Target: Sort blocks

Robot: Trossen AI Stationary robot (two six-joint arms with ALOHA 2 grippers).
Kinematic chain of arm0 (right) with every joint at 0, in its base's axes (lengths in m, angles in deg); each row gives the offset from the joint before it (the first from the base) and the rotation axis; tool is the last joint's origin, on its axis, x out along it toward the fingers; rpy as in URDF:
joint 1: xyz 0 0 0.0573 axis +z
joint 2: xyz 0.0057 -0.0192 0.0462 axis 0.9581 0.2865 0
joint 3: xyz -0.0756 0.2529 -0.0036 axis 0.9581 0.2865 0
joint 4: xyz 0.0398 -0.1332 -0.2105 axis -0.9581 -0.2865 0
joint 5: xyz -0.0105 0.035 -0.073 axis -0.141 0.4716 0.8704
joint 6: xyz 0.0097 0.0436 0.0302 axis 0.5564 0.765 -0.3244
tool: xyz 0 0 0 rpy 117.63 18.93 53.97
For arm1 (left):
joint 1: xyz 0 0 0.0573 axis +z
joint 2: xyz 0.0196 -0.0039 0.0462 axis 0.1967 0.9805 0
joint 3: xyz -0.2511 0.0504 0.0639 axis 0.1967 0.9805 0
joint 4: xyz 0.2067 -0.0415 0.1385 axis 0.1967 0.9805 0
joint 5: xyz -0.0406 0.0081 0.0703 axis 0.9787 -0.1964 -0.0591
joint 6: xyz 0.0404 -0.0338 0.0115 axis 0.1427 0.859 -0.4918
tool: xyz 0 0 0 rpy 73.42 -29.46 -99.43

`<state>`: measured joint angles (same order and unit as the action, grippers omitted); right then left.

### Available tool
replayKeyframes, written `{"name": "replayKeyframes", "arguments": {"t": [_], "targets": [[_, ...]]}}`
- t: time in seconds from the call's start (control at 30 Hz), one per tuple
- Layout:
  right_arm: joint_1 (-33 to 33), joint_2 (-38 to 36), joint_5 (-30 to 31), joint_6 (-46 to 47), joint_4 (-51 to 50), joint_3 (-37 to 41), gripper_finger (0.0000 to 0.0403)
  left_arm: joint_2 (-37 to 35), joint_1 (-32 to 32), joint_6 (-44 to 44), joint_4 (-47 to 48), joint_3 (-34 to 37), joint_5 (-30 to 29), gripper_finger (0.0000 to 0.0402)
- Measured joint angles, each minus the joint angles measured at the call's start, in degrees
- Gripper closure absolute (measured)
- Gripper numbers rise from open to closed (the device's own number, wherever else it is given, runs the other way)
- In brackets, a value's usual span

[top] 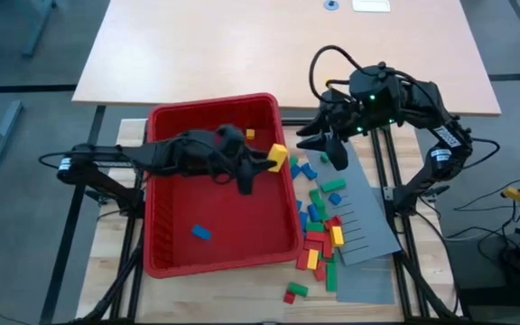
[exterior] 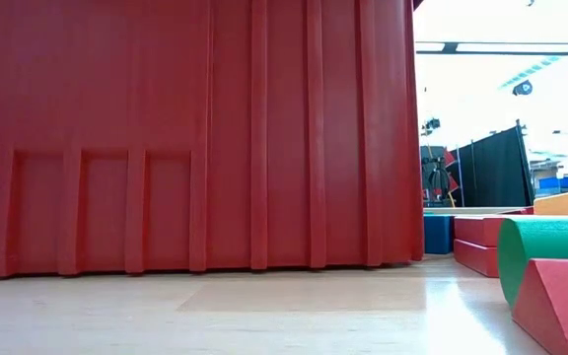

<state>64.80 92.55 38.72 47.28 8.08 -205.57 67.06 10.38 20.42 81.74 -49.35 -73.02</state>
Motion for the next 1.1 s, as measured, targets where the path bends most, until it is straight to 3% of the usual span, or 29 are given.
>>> {"name": "replayKeyframes", "arguments": {"t": [0.2, 0.5, 0.93, 1.1], "targets": [[0.0, 1.1, -4.3, 1.2, 1.1, 0.0, 0.0238, -2.1, -3.0, -6.3, -2.2, 0.0, 1.9, 0.0306], [0.4, 4.6, -11.2, 1.2, 2.6, 0.0, 0.0194, -2.6, -4.1, -7.1, -2.0, 0.0, 4.1, 0.0306], [1.4, 8.1, -14.4, -0.6, 4.2, 0.0, 0.0193, -2.6, -4.1, -7.1, -2.0, 0.0, 5.2, 0.0306], [1.4, 8.4, -14.4, -2.7, 3.8, 0.0, 0.0227, -2.6, -4.1, -7.1, -2.0, 0.0, 5.8, 0.0306]]}}
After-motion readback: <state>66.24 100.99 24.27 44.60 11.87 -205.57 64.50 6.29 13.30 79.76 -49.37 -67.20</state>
